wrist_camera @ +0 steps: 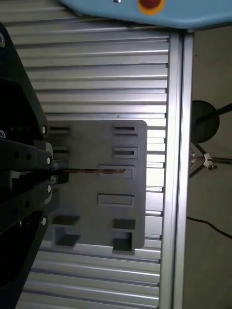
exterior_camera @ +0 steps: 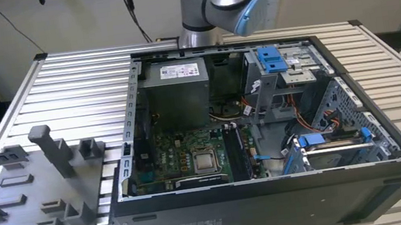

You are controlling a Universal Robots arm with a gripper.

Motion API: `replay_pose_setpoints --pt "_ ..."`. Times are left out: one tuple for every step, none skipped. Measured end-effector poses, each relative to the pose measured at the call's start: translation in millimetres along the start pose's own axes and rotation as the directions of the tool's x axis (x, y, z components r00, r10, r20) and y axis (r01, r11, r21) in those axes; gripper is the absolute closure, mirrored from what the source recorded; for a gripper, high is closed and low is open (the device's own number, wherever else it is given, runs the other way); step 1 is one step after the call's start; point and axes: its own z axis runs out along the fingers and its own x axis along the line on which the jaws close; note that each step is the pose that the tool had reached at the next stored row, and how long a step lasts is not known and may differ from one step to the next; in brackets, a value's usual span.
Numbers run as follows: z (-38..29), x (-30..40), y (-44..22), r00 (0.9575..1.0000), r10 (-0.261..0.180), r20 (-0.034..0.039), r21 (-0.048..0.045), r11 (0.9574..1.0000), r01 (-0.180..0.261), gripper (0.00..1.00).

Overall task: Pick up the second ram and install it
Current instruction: 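Pick up the second ram and move it above second insertion slot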

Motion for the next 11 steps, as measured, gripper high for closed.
replay_pose_setpoints --pt "-1.9 -0.1 -0.1 1.0000 0.000 -0.0001 0.0000 1.0000 0.000 0.86" --pt "-3.7 -0.1 -0.1 1.0000 0.000 0.0000 0.0000 1.0000 0.000 0.86" --pt "-5.5 -0.2 -0.2 1.0000 0.000 0.0000 0.0000 1.0000 0.000 0.86" --pt "-7.3 -0.2 -0.2 1.0000 0.000 0.0000 0.0001 1.0000 0.000 0.86" --pt "-9.1 -0.3 -0.3 1.0000 0.000 0.0000 0.0000 1.0000 0.000 0.86" --pt "-10.7 -0.3 -0.3 1.0000 0.000 0.0000 0.0001 1.0000 0.000 0.86" --pt "-12.4 -0.4 -0.4 1.0000 0.000 0.0000 0.0000 1.0000 0.000 0.86" --pt "-13.9 -0.4 -0.4 1.0000 0.000 0.0000 0.0000 1.0000 0.000 0.86" --pt "-15.2 -0.4 -0.4 1.0000 0.000 -0.0001 0.0000 1.0000 0.000 0.86" --pt "-16.5 -0.5 -0.5 1.0000 0.000 0.0001 0.0002 1.0000 0.000 0.86" --pt "-17.9 -0.5 -0.5 1.0000 0.000 0.0000 0.0001 1.0000 0.000 0.86"
